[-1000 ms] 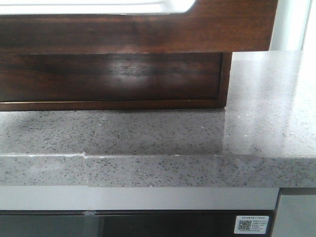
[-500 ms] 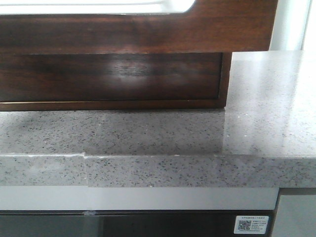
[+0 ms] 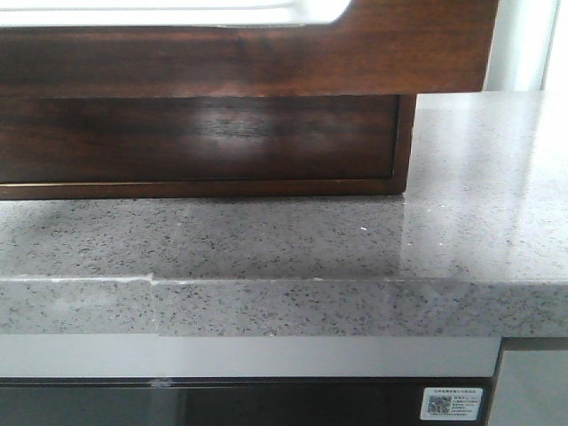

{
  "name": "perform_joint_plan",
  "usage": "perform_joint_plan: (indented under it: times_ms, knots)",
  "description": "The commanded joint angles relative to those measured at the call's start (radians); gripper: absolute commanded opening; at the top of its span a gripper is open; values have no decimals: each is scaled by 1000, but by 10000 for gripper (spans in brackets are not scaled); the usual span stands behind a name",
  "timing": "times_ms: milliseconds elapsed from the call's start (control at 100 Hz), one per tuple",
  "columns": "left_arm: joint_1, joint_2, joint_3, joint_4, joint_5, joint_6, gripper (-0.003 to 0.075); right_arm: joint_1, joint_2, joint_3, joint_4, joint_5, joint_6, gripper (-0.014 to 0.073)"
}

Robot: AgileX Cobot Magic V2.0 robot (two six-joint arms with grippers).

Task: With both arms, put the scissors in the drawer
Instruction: 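Carry the scissors with the right gripper over the open drawer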

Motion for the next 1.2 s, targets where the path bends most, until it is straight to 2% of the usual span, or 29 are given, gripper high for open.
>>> perform_joint_plan:
  times_ms: [0, 120, 350, 570, 710, 890, 1190]
  knots:
    - [-6, 13, -34, -28, -70, -12, 368, 68, -12, -27, 53, -73, -79, 10]
    - [-6, 13, -34, -28, -70, -12, 368, 172, 18, -27, 53, -69, -140, 10]
    - [-6, 13, -34, -28, -70, -12, 368, 268, 119, -27, 26, -35, -222, 10]
    - [-6, 13, -19, -30, -68, -12, 368, 382, 218, -27, -211, -37, -241, 10]
    - [-6, 13, -18, -30, -68, -12, 368, 450, 280, -27, -357, -45, -195, 10]
    - [-6, 13, -18, -30, -68, -12, 368, 488, 351, -27, -438, -48, -192, 10]
    - [-6, 13, -18, -30, -68, -12, 368, 488, 393, -27, -478, -40, -183, 13]
